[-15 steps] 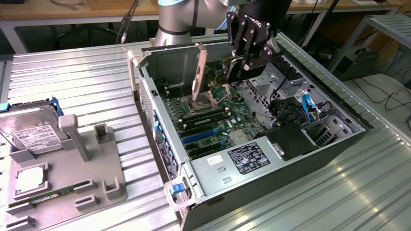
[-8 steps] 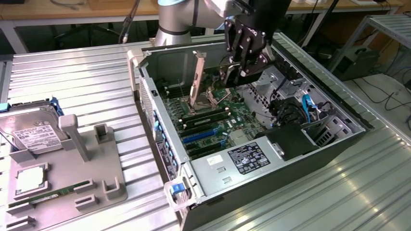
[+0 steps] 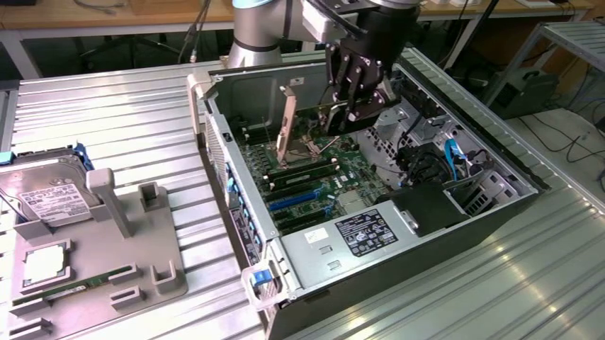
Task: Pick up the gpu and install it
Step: 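Insert the gpu into the slot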
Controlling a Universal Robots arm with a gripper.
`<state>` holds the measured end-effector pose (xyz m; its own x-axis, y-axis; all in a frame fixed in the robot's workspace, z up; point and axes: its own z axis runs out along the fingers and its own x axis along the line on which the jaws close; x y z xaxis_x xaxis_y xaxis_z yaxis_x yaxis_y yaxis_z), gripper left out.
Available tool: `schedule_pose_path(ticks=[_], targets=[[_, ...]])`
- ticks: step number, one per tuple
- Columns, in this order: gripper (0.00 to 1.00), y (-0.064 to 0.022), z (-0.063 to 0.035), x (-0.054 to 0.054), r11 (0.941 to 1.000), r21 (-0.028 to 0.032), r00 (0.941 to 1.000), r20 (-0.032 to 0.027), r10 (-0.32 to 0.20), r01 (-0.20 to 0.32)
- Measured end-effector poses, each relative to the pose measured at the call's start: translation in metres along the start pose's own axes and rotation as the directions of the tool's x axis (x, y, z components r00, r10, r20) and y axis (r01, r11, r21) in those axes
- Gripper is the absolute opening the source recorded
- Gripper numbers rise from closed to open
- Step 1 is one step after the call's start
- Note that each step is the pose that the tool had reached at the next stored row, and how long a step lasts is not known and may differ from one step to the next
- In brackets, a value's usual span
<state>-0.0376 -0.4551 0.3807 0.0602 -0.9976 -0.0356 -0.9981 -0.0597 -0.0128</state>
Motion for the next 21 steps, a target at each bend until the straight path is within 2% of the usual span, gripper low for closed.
schedule_pose_path(ticks=[6,14,21], targets=[[0.28,-0.0001,0.0100,-0.001,0.9993,0.0019,0.9993,0.0000,0.037,-0.037],[0.28,0.0020,0.0264,-0.004,0.9997,0.0031,0.9997,0.0002,0.024,-0.024],[0.28,0.0071,0.0329,-0.005,0.9998,0.0027,0.9998,0.0006,0.018,-0.018]])
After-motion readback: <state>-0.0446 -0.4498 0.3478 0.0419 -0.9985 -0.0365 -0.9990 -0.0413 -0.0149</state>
